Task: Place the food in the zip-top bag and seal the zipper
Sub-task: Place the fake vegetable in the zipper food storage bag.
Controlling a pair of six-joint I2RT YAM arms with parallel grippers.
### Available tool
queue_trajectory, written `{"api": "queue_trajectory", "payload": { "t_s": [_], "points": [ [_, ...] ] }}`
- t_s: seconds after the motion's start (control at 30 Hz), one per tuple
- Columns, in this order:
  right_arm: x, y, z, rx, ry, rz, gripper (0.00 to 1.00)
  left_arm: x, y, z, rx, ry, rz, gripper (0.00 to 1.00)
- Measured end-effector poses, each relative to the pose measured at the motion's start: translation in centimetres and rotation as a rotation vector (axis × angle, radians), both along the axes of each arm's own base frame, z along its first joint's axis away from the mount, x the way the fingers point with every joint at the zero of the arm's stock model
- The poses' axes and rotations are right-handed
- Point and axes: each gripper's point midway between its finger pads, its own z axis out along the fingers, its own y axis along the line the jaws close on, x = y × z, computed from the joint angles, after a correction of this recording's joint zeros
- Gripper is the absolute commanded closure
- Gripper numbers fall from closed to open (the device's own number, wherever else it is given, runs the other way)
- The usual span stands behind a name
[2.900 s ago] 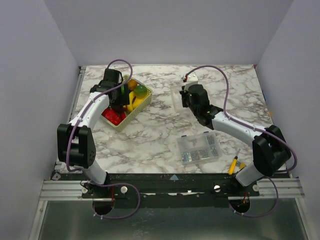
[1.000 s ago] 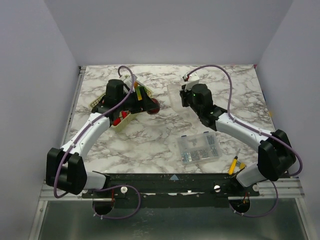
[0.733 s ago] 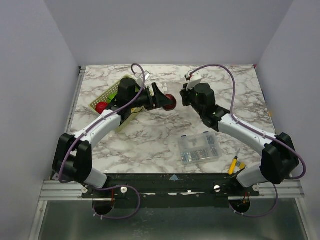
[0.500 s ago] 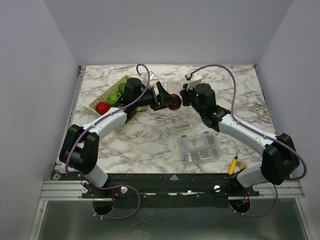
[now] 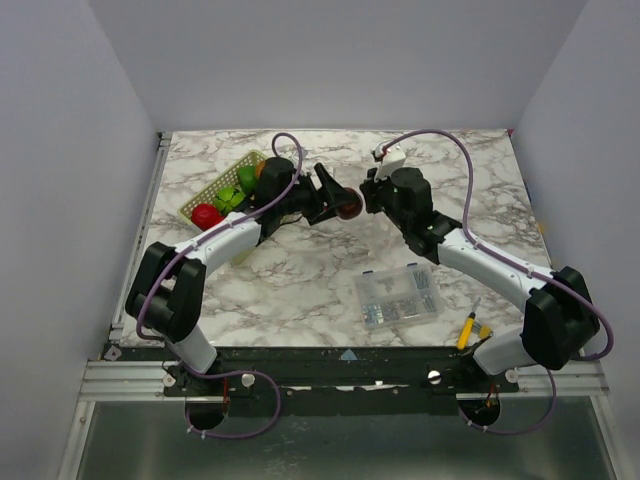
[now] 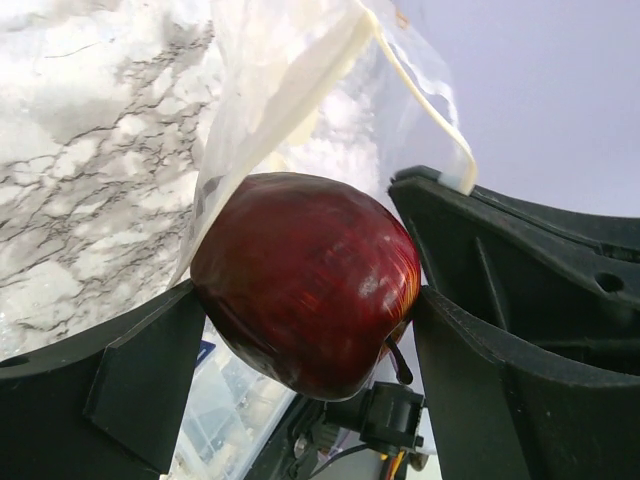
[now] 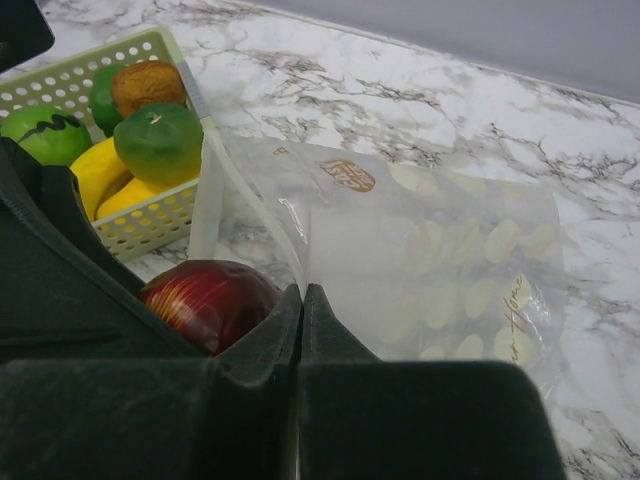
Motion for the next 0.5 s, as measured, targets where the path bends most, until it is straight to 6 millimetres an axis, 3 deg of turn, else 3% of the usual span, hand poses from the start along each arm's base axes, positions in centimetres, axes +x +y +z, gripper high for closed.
{"api": "queue_trajectory", "payload": {
  "t_s": [0.23,0.4,0.5],
  "points": [
    [-0.1,0.0,-0.3,0.003,0.005,-0.001,0.99,0.4,-0.1,-1.3,0.054,0.039,0.032,0.44],
    [-0.2,-0.1,-0.3,0.006,0.004,-0.002,0.99,0.1,-0.8,-1.1,0.086,0.020,0.021,0.23],
    [-0.1,-0.3,0.0,0.012,-0.001,-0.006,0.99,0.0,-1.0,-1.0,0.101,0.006,0.013,0.02]
  ]
}}
